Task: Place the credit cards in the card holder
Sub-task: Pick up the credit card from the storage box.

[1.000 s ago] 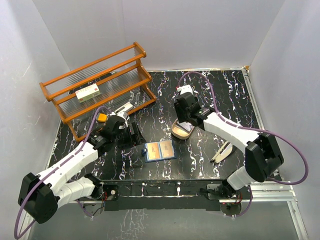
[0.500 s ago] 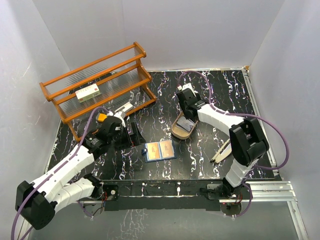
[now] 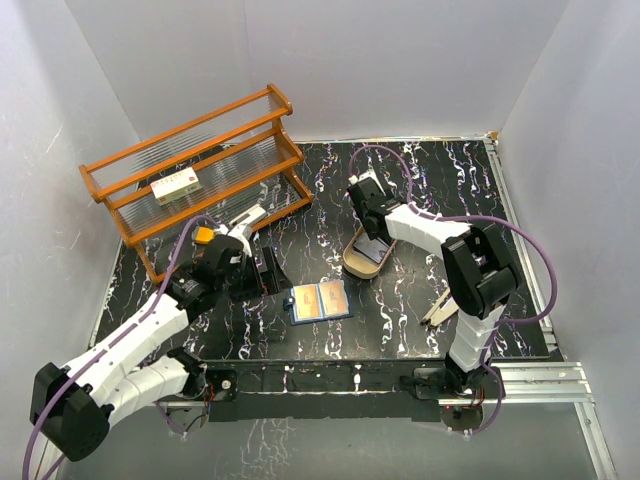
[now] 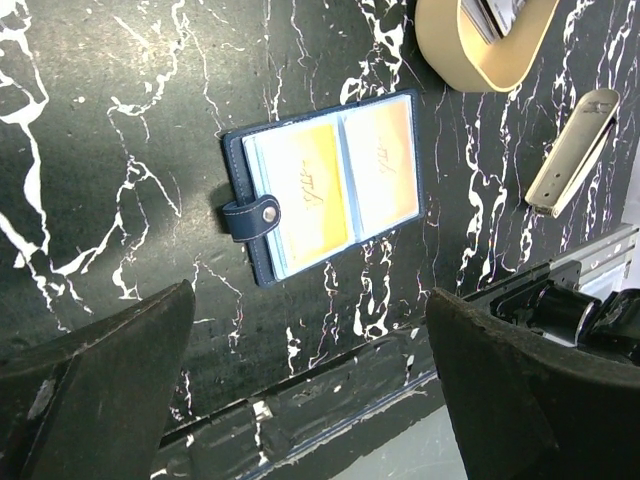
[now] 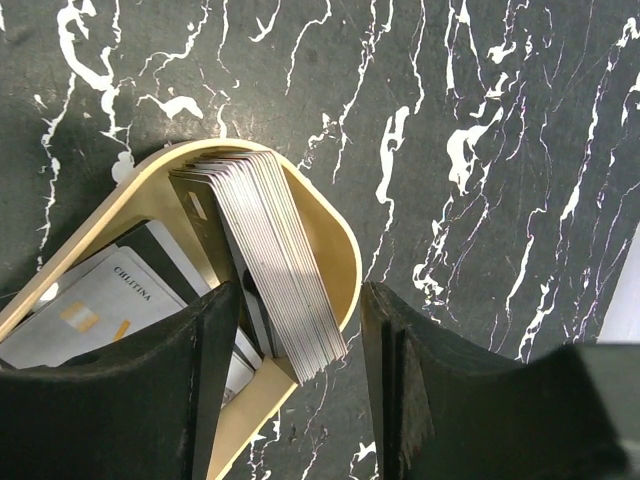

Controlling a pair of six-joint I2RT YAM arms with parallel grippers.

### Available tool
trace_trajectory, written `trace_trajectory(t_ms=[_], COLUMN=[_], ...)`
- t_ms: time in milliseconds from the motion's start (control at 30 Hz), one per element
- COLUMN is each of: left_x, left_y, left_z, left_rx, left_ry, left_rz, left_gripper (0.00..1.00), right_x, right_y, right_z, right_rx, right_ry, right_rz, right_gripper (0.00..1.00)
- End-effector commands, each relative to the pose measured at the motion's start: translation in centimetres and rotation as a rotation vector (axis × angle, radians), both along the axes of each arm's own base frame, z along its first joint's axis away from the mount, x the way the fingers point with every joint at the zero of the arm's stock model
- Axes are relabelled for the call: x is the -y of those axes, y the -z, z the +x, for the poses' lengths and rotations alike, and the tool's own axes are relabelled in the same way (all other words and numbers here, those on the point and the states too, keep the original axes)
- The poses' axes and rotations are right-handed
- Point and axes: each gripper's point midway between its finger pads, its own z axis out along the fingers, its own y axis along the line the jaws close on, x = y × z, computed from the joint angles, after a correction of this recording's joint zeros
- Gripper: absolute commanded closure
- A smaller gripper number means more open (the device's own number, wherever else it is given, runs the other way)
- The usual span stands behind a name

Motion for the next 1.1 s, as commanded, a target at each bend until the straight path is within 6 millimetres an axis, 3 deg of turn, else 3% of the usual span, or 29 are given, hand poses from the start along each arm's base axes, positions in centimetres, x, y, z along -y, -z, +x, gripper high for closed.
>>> trace_trajectory(t_ms=[0,167,1067], left_x=[0.9,0.9,0.2], left_y=[-0.4,-1.2,-0.5], left_z=[-0.5,-0.6,-1.2], left_rx=[0.079,0.113,0.049], left_ry=[0.095,0.093,0.077], left_rz=[-0.057,-0.085,-0.041], left_gripper=[0.01,0.01,0.01], right_x=[-0.2,0.3,0.1], right_y=[-2.8,-2.9,-4.9], right_z=[2.5,2.5,1.8], right_rx=[0.104,0.106,0.114], right_ry=[0.015,0.028,0.024], right_rz=[0.008,-0.020,0.024], right_gripper=[0.52,0.57,0.83])
